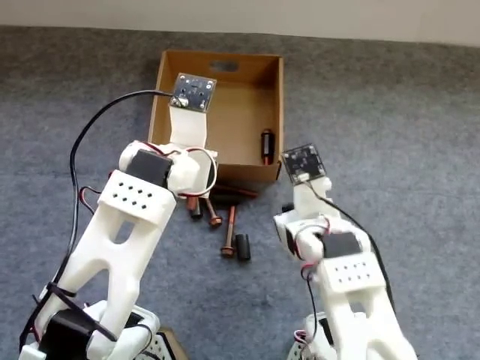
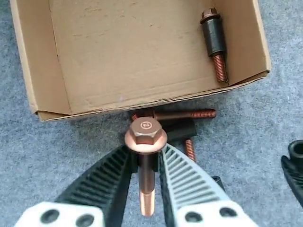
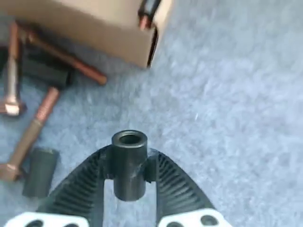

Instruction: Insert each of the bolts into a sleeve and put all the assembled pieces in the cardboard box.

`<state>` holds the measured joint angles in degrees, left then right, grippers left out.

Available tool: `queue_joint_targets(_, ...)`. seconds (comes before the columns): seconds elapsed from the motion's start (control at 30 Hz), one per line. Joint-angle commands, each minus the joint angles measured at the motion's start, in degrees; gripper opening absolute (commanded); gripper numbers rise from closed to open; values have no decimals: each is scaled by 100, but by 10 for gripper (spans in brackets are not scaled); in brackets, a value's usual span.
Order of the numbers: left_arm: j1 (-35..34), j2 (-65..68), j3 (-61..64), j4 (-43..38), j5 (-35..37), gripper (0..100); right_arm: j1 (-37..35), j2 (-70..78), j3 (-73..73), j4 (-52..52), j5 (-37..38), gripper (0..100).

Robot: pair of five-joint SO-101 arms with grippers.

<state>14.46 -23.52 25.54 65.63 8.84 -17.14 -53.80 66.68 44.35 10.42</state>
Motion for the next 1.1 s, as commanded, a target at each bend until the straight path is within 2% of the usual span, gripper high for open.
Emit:
queue_joint_targets(0.0,40,-382,-268,-18,26,7,-40,-576,-40,-286,-62,6)
queue_joint_targets(0.13,48,-848,-690,-26,9,7,-40,-760,-259,-593,-62,6)
queue_joint_targets(0.3,75,-1385,-1165,-281,26,7,-57,-778,-1218,-593,-70,6)
queue_joint_targets(0.53,180,-1719,-1200,-738,44,7,-778,-760,-2044,-620,-273,6)
queue_joint_targets(0.63,189,-1912,-1182,-1248,44,7,-1033,-760,-2062,-1130,-659,6)
queue_joint_targets(0.83,242,-2281,-1174,-2092,53,7,-1042,-760,-1833,-2299,-642,6)
queue_joint_targets(1.07,1103,-2721,-1147,-2163,44,7,-1059,-769,-1481,-2923,-668,6)
